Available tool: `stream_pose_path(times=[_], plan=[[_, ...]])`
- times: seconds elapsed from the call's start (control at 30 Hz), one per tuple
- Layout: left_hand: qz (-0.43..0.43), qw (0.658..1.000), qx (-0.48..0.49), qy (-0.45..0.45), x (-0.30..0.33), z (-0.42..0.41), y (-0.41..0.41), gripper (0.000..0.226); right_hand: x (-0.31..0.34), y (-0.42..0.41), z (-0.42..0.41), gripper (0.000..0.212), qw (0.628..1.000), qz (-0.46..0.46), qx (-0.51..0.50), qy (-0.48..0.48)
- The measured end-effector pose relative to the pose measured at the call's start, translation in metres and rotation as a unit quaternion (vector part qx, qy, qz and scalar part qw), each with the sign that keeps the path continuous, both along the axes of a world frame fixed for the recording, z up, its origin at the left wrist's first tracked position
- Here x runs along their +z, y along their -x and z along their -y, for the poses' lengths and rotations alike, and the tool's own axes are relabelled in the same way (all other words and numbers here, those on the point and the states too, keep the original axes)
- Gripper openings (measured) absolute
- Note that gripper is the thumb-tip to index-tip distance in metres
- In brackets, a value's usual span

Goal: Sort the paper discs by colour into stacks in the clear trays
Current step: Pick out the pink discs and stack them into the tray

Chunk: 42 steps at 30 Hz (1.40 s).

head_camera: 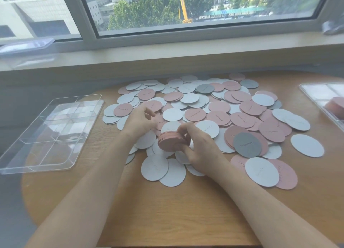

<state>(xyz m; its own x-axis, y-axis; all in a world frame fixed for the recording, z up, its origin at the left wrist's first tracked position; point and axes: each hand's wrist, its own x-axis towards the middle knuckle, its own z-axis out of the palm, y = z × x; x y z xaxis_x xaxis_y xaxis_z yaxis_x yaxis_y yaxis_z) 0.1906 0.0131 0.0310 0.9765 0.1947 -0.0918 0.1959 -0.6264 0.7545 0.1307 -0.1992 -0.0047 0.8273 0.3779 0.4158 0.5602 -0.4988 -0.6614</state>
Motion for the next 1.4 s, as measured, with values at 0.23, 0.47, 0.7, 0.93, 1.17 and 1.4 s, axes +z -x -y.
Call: stream_pose_path(times=[0.23, 0.47, 0.7, 0.93, 1.17, 1.4], plan=[[-0.021, 0.974, 0.004, -0.227, 0.001, 0.005, -0.001, 0.035, 0.0, 0.0, 0.0, 0.033, 1.0, -0.001, -0.004, 0.005], [-0.066, 0.991, -0.025, -0.116, 0.01, 0.004, -0.001, 0.049, 0.0, -0.001, -0.001, 0.032, 1.0, -0.004, -0.006, 0.005], [0.0, 0.998, -0.001, 0.059, 0.006, -0.01, 0.014, 0.029, 0.001, 0.0, -0.001, 0.033, 1.0, -0.006, -0.001, -0.003], [0.168, 0.975, 0.077, 0.123, -0.004, -0.021, 0.048, 0.018, 0.002, 0.0, -0.002, 0.05, 1.0, 0.014, -0.002, -0.004], [0.19, 0.959, -0.075, 0.198, -0.01, -0.003, 0.079, 0.039, 0.002, 0.0, -0.003, 0.068, 1.0, 0.016, -0.007, -0.002], [0.182, 0.964, -0.171, 0.092, -0.023, 0.009, 0.082, 0.059, 0.0, -0.003, -0.002, 0.043, 0.999, 0.029, -0.023, 0.001]])
